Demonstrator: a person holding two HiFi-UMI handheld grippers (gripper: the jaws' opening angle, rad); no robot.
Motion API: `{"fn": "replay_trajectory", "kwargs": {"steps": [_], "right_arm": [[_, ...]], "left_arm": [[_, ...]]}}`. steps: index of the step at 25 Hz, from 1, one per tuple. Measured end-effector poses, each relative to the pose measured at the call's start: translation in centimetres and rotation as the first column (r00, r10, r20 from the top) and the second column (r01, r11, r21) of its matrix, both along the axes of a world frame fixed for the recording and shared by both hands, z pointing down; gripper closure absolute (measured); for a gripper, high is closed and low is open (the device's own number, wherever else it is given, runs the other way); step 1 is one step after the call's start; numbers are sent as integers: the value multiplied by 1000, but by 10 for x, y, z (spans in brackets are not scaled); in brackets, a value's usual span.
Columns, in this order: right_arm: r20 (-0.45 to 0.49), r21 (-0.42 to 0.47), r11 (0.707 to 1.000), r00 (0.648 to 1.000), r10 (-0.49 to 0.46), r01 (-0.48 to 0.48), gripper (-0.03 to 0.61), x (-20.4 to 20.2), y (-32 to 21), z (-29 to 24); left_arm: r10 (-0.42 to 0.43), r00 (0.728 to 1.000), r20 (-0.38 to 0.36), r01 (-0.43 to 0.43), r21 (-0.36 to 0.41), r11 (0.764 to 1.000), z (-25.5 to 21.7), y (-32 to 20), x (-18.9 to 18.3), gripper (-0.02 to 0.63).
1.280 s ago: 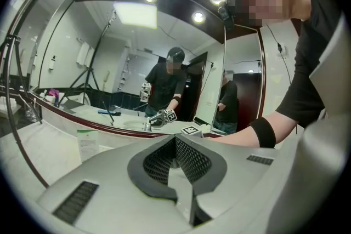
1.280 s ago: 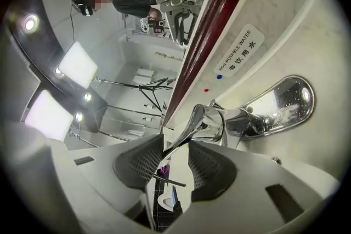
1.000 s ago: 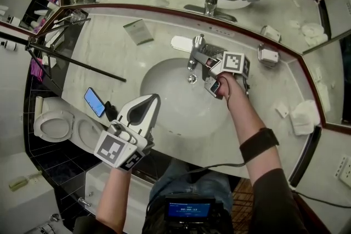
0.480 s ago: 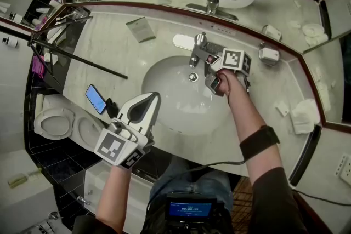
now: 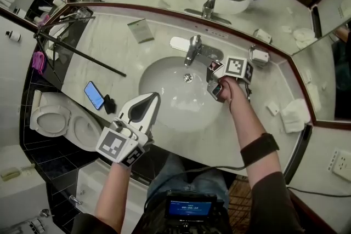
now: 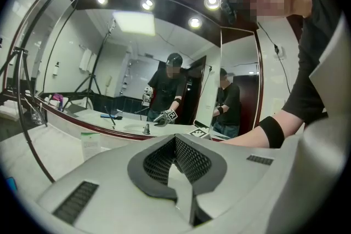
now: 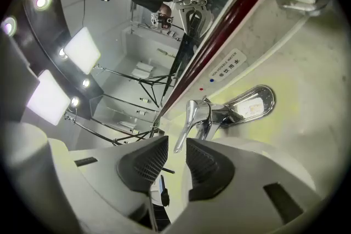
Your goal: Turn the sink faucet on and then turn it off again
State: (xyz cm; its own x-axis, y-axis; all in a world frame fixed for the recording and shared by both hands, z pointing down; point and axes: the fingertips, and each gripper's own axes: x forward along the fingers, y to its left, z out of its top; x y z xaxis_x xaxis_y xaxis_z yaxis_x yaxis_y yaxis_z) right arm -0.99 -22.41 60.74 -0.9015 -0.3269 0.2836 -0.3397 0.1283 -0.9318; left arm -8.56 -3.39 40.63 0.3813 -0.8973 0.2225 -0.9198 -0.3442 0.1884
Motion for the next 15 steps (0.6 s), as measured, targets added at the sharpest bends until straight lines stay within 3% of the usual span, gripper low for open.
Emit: {"fn": "replay_trajectory", "kwargs": {"steps": [9, 15], "right_arm": [[-46, 147, 989, 999, 16, -9, 575, 82, 32, -65], [-94, 239, 969, 992, 80, -56, 578, 165, 56, -95]], "left_arm": [[-8, 1000, -5, 8, 22, 1000, -41, 4, 35, 614], [-3, 1000, -3, 3, 51, 999, -71, 4, 58, 614]]}}
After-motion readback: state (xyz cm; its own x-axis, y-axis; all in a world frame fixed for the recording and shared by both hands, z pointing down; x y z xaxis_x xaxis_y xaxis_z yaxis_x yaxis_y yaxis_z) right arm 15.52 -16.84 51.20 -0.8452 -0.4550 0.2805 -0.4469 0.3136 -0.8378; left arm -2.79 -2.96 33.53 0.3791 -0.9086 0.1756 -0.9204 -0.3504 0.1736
